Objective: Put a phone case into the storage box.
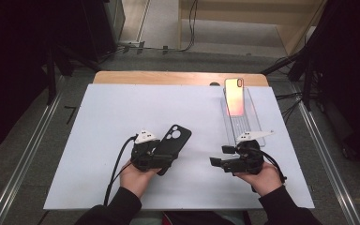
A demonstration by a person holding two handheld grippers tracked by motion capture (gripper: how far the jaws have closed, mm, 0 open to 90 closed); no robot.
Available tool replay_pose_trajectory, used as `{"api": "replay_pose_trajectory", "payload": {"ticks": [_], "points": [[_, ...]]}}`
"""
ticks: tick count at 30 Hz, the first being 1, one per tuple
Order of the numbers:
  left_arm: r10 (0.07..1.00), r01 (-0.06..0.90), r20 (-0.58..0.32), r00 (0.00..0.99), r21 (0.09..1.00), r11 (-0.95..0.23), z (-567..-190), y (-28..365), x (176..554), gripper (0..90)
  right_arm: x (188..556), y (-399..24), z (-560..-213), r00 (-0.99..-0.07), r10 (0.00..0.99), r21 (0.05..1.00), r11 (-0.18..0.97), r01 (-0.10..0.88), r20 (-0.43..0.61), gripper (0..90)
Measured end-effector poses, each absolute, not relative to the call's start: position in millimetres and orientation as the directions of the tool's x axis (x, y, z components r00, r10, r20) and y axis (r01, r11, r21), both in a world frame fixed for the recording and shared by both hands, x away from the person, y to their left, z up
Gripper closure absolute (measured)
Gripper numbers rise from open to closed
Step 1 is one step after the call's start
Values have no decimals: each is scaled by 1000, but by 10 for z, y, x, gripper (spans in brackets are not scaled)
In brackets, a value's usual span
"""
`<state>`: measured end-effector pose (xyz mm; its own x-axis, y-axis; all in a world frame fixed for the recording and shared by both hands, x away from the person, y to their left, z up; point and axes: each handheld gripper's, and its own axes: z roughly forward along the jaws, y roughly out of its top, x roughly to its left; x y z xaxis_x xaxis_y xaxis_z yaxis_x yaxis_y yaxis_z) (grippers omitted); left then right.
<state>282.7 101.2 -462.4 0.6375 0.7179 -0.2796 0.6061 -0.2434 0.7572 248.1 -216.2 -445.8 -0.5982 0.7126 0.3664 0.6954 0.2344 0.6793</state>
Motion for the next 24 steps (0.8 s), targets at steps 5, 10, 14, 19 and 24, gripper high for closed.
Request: {"api": "replay_pose_trajectory", "payload": {"ticks": [5, 10, 14, 19, 24], "points": [[727, 600, -279, 627, 769, -222, -4656, 972, 2844, 146, 2507, -2107, -4419, -581, 719, 680, 207, 703, 382, 222], [745, 588, -272, 609, 786, -194, -4668, 957, 2841, 146, 2544, -2033, -4389, -574, 725, 687, 195, 700, 380, 222], [764, 580, -265, 589, 797, -170, -4695, 948, 2834, 146, 2577, -1986, -4370, -562, 728, 684, 176, 708, 394, 226], [763, 577, -279, 583, 804, -146, -4727, 932, 2820, 146, 2624, -1922, -4352, -542, 729, 684, 141, 716, 417, 225], [751, 569, -295, 591, 812, -129, -4752, 888, 2793, 146, 2657, -1850, -4353, -533, 734, 684, 129, 718, 421, 226]]}}
